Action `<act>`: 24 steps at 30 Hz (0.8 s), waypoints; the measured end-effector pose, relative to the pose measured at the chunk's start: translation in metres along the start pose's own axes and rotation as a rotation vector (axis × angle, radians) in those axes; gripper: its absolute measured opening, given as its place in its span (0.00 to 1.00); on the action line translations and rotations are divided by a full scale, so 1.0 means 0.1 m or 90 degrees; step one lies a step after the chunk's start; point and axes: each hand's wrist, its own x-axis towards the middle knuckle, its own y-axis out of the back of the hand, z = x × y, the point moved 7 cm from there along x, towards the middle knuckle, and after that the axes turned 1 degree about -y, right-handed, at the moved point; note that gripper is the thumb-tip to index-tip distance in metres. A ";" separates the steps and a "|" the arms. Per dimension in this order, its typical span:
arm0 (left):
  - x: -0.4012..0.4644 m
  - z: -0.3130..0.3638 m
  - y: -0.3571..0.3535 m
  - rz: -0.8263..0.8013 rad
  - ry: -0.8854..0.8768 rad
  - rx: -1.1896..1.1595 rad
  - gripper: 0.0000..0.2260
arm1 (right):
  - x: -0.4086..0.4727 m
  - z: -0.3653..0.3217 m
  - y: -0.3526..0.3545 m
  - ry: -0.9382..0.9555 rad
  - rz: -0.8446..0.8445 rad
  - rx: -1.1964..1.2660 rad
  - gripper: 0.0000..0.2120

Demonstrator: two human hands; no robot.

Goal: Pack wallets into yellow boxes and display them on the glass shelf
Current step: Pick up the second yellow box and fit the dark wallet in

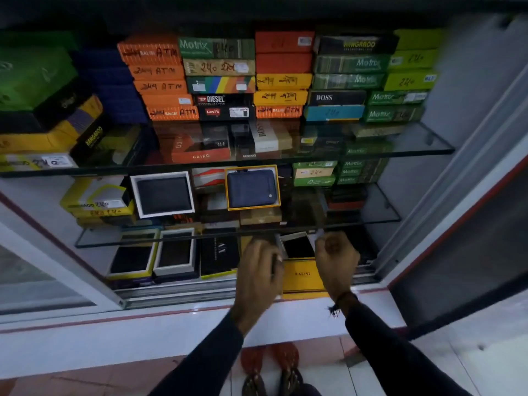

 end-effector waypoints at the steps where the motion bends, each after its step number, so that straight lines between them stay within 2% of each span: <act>1: -0.13 0.10 -0.24 -0.112 -0.041 -0.001 0.08 | -0.09 0.17 0.04 -0.028 -0.025 -0.021 0.03; 4: -0.42 0.19 -0.94 -0.427 -0.045 0.077 0.31 | -0.24 0.73 0.05 -0.201 -0.175 -0.149 0.12; 5: -0.46 0.17 -1.11 -0.490 -0.026 0.109 0.38 | -0.30 0.87 0.05 -0.278 -0.232 -0.152 0.13; 7: -0.46 0.12 -1.34 -0.560 -0.007 0.160 0.49 | -0.39 1.00 0.01 -0.409 -0.310 -0.055 0.12; 10: -0.32 0.09 -1.52 -0.574 0.005 0.186 0.53 | -0.41 1.03 0.00 -0.496 -0.358 0.025 0.14; 14: -0.15 0.04 -1.47 -0.572 0.065 0.118 0.56 | -0.40 0.96 -0.10 -0.483 -0.394 0.022 0.10; 19: -0.05 -0.18 -0.97 -0.515 0.209 -0.117 0.55 | -0.35 1.01 -0.22 -0.419 -0.390 -0.091 0.08; 22: -0.14 -0.49 -0.57 -0.493 0.263 -0.285 0.52 | -0.32 1.00 -0.15 -0.348 -0.330 -0.178 0.13; 24: -0.28 -0.79 -0.30 -0.498 0.331 -0.340 0.51 | -0.33 0.97 -0.15 -0.337 -0.299 -0.137 0.15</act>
